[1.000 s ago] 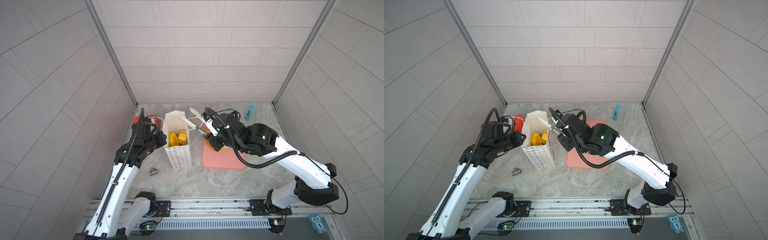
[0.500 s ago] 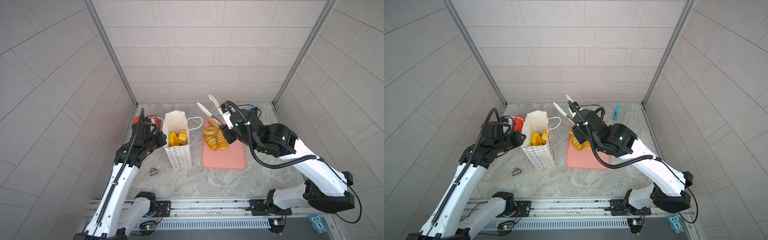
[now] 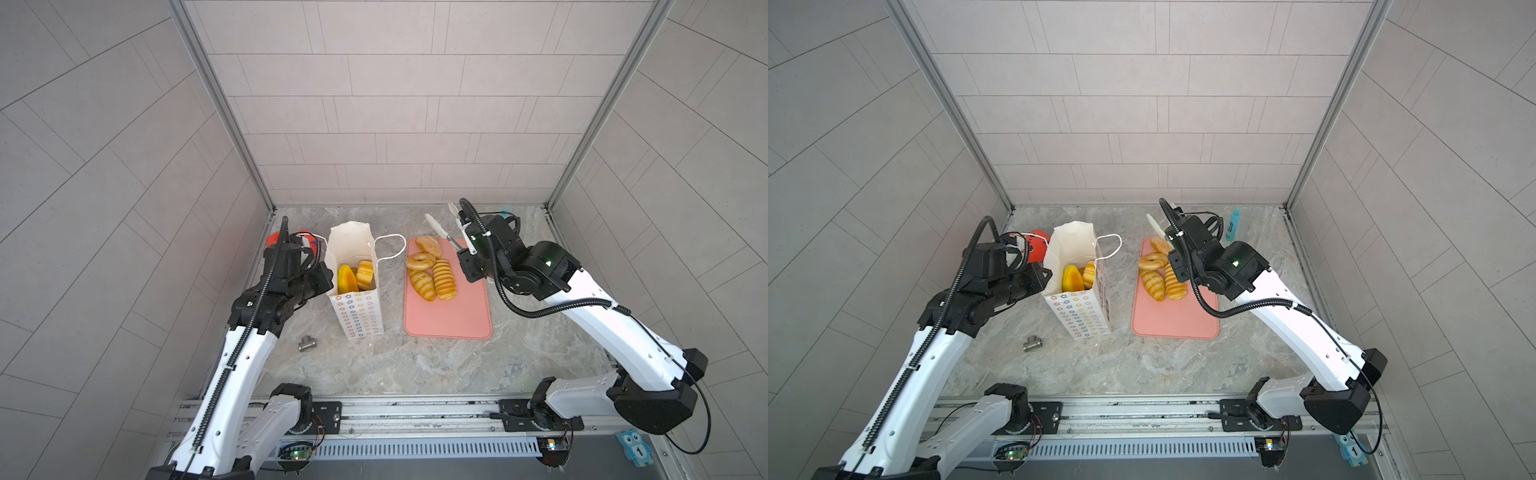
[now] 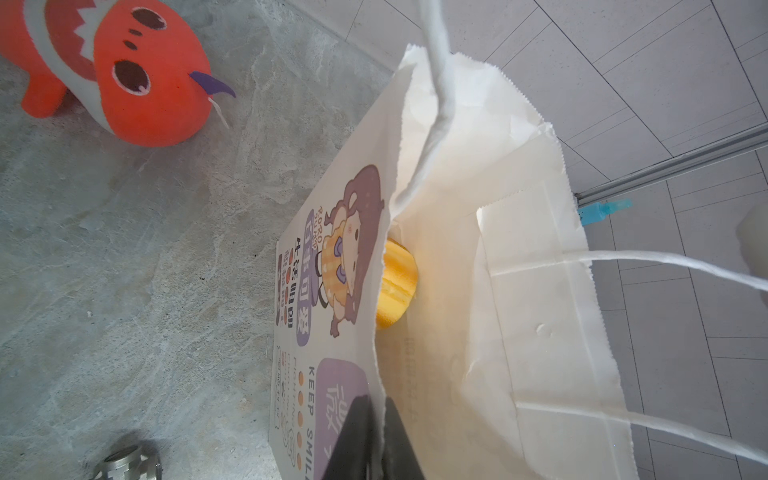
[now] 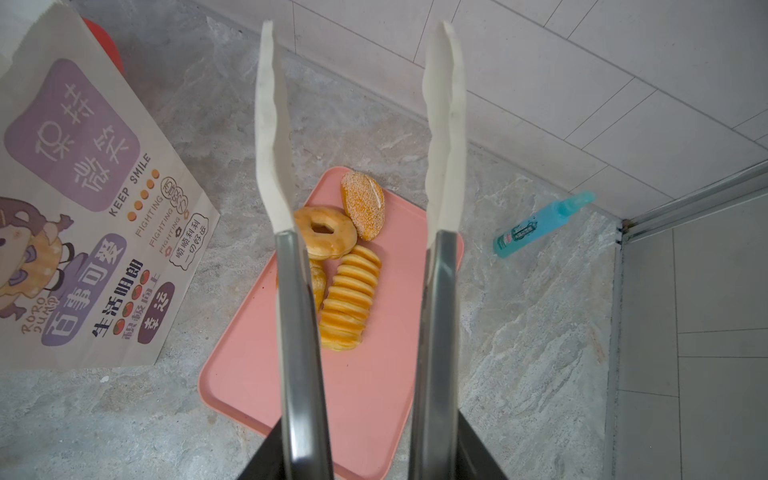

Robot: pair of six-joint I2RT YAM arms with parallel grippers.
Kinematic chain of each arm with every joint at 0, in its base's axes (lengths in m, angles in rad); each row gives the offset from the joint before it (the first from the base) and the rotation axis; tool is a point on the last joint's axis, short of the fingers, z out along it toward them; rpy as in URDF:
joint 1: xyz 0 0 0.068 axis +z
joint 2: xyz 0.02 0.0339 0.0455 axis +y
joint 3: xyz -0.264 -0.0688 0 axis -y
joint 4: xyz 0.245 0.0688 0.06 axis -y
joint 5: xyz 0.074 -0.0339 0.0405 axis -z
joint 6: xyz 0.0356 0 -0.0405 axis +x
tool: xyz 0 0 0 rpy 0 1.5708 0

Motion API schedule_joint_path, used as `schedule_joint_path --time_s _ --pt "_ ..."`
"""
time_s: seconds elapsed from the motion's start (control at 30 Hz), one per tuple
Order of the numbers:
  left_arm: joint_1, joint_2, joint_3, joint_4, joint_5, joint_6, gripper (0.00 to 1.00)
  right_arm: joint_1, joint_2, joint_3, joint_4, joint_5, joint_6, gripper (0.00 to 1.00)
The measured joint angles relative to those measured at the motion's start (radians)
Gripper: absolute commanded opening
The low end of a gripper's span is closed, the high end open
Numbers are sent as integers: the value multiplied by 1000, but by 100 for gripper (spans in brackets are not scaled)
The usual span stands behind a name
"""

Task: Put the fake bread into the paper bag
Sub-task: 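Raise the open tongs out of the bag and back over the tray, then lower the open tongs with the right gripper around the spiral roll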

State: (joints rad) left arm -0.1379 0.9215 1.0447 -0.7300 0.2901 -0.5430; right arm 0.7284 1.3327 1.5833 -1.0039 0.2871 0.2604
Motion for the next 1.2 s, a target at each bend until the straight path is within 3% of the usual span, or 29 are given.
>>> schedule_joint_path --time_s 0.67,1.2 --pt "0 0 0 0 0 0 12 -68 -32 -346 121 -127 89 49" --pt "0 0 0 0 0 0 12 -87 -24 -496 186 -175 130 50"
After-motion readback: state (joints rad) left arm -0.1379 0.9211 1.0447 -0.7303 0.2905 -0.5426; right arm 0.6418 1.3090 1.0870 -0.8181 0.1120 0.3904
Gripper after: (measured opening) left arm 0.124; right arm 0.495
